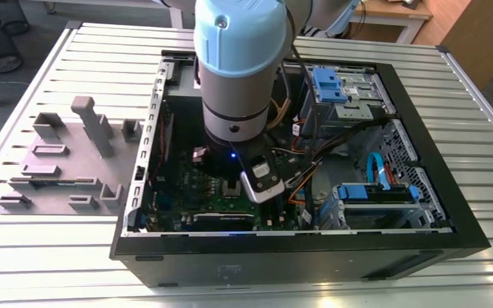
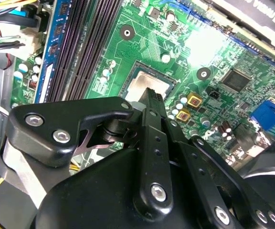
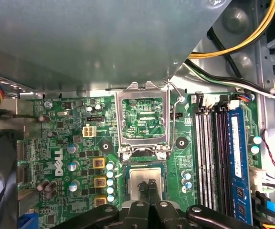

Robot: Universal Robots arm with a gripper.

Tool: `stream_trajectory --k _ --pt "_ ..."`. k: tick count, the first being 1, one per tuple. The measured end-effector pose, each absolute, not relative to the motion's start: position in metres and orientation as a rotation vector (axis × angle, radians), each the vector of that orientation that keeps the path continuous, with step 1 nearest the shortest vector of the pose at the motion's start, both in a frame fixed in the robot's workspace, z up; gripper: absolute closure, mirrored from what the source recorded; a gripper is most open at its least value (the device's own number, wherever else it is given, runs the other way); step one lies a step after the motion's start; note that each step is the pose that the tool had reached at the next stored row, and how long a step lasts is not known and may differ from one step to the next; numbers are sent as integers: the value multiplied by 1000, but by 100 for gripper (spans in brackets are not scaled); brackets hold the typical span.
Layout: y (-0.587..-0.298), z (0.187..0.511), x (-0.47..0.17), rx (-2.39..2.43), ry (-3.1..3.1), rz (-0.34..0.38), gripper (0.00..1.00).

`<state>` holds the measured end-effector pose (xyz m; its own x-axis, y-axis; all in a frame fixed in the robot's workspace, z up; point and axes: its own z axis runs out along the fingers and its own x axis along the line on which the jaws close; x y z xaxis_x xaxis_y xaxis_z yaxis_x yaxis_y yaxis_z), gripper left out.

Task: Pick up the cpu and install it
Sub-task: 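Place the cpu into insertion slot, then close the cpu cover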

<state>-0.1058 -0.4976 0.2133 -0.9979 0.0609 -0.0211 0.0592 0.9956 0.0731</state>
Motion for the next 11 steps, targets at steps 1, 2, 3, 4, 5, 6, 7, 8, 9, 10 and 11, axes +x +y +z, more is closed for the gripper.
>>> stream_trajectory --k 1,2,3,4,5,6,7,8,9,10,11 --pt "-498 214 -106 94 3115 113 89" --pt "-498 214 -106 94 3115 113 89" --pt "-498 214 -106 94 3115 114 89" --pt "-498 214 -106 94 3115 114 89" --pt "-498 215 -106 94 3115 113 89" --pt "-498 215 -106 94 3115 113 89" --pt "-498 215 -106 94 3115 113 89" --pt "-498 215 -106 94 3115 113 89" --pt "-498 215 -106 94 3115 112 89" --pt "-498 215 -106 94 3115 110 89" --pt "-498 215 -106 94 3115 109 89"
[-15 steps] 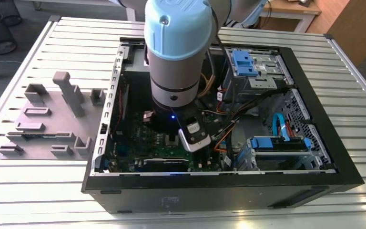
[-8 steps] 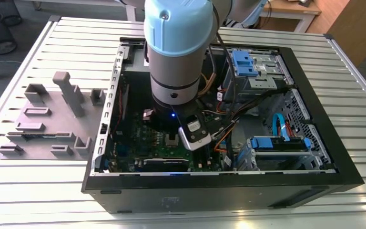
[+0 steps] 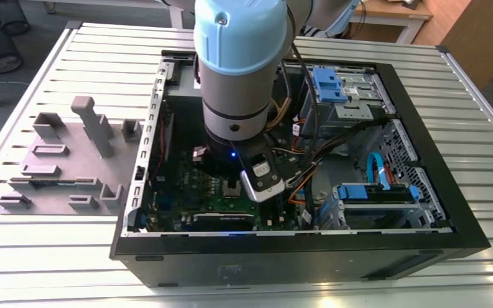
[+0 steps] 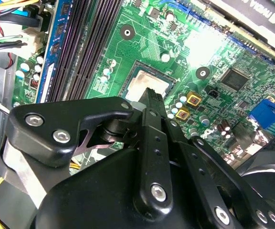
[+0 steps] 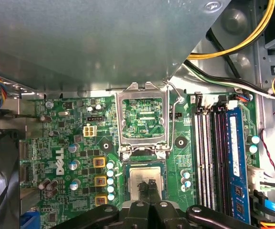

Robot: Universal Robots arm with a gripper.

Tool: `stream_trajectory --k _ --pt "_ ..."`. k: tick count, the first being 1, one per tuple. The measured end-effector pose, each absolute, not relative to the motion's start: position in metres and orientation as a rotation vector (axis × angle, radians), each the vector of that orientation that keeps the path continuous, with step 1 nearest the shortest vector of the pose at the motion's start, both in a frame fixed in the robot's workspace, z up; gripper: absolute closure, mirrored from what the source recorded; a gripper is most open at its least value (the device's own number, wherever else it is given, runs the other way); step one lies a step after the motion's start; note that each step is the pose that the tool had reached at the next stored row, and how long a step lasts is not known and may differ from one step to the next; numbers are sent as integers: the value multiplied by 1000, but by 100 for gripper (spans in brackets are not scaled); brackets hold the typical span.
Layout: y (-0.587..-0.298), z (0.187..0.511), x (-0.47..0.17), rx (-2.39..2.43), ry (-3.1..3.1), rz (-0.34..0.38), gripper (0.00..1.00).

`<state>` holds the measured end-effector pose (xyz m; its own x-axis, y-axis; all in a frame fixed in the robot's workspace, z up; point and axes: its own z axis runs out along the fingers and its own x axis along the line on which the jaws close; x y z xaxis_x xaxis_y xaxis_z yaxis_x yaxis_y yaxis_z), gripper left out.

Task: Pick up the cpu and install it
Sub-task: 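Close the cpu cover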

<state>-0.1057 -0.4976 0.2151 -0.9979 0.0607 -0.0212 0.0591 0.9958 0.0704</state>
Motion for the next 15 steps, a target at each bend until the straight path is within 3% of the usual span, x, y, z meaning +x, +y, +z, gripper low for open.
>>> stream_trajectory --k 15 --pt "-498 215 -106 93 3115 85 89"
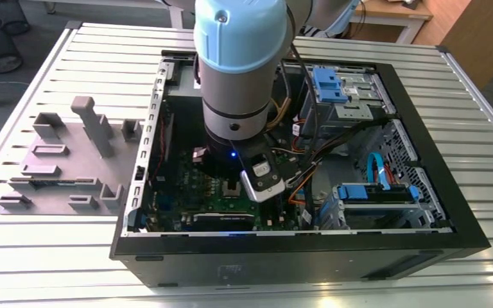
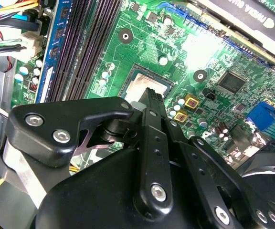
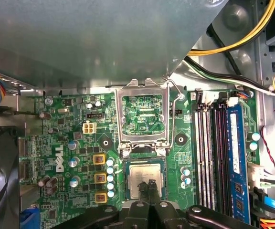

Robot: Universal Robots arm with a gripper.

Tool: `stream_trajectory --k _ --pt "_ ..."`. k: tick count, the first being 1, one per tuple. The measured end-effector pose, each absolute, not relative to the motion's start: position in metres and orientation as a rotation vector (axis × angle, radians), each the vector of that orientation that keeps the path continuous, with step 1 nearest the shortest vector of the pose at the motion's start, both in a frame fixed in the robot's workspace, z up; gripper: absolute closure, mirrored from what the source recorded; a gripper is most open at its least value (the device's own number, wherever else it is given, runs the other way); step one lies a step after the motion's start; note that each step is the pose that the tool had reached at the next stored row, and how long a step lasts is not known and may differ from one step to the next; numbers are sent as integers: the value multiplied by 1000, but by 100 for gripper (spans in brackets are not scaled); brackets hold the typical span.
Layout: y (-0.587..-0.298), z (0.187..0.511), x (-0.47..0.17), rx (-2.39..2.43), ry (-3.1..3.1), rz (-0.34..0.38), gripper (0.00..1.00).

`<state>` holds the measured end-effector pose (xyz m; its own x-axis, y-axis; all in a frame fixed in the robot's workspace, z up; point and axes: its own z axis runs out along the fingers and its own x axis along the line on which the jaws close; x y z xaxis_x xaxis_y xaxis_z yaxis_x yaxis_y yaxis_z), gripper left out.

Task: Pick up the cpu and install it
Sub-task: 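Close the cpu cover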

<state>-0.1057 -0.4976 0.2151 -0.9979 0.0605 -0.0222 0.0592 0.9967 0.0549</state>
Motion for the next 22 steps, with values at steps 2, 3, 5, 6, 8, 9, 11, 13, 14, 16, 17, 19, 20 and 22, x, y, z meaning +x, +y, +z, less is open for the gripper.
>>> stream_trajectory --k 2,3,5,6,8,9,11,13,14,16,17,19,20,22 --pt "-498 215 -106 93 3115 81 89" --pt "-498 215 -106 93 3115 80 89" --pt "-498 215 -106 93 3115 76 89" --pt "-498 215 -106 93 3115 75 89" --pt "-498 215 -106 93 3115 72 89" --pt "-498 215 -106 93 3115 70 89" --pt "-498 215 -106 93 3115 66 89" --pt "-498 216 -106 93 3115 65 89" --pt "-498 216 -106 93 3115 66 89" --pt "-498 217 -106 93 3115 66 89" --pt "-498 218 -106 93 3115 66 89" --pt "-498 220 -106 93 3115 66 89" --pt "-498 221 -106 93 3115 66 89" --pt "-498 224 -106 93 3115 66 89"
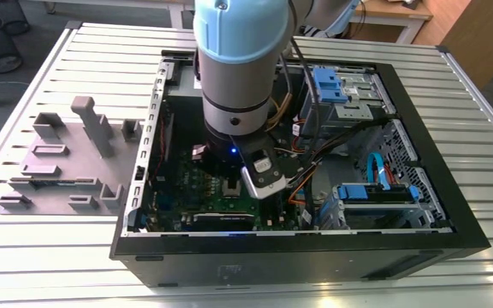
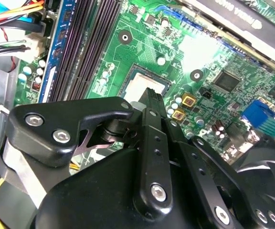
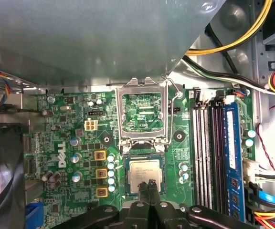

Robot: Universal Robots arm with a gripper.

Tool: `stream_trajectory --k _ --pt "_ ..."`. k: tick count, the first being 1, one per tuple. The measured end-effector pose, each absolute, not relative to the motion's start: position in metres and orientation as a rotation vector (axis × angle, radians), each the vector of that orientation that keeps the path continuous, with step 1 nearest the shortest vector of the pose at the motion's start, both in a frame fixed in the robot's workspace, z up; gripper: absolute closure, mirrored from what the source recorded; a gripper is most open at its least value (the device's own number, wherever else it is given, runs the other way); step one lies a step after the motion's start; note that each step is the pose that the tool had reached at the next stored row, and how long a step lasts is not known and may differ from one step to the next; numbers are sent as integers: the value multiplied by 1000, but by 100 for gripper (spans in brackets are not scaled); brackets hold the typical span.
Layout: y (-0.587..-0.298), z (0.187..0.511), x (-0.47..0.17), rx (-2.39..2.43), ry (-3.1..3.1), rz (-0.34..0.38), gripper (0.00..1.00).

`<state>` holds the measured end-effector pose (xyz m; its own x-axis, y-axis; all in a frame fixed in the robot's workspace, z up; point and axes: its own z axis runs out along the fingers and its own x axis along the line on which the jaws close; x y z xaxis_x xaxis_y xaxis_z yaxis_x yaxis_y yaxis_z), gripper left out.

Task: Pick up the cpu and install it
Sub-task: 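Close the cpu cover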

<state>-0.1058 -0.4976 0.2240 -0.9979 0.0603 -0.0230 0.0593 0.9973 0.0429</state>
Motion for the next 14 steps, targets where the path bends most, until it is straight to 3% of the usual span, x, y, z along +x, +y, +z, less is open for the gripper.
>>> stream_trajectory --k 14 --pt "-498 230 -106 93 3115 66 89"
